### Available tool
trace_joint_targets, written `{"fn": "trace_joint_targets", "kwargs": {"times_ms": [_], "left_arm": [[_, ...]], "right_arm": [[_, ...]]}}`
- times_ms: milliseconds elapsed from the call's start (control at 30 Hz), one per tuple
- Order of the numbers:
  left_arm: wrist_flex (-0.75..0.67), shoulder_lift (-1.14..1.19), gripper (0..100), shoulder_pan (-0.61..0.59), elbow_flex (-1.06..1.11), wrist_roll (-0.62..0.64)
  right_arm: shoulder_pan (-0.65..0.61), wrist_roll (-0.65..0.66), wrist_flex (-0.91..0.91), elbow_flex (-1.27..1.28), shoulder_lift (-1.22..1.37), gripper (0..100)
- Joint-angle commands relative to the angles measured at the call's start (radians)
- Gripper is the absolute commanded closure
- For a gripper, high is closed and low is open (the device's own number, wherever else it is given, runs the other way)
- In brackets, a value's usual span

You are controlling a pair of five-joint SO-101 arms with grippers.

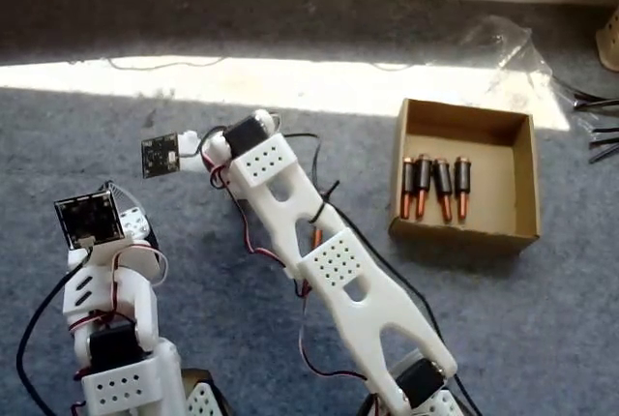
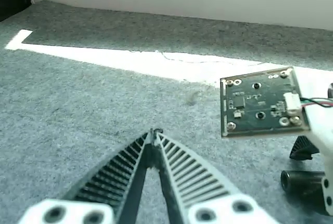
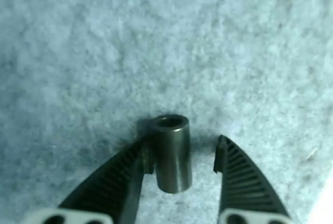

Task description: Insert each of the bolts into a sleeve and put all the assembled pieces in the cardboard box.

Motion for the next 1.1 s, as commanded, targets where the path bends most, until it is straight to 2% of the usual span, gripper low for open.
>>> {"fn": "trace_joint_targets", "kwargs": {"times_ms": [0,200,533,700,1067], "left_arm": [[0.0,-0.012,98,-0.002,-0.001,0.003],[0.0,-0.012,98,-0.002,-0.001,0.003],[0.0,-0.012,98,-0.002,-0.001,0.003],[0.0,-0.012,98,-0.002,-0.001,0.003],[-0.032,-0.012,98,-0.002,0.028,0.003]], "right_arm": [[-0.01,0.008,0.005,-0.042,-0.008,82.9],[-0.016,0.009,0.11,-0.042,-0.008,82.9],[-0.007,0.009,0.11,-0.042,-0.012,83.0],[0.002,0.009,0.11,-0.042,-0.012,88.3],[0.004,-0.02,0.11,-0.045,-0.015,88.7]]}}
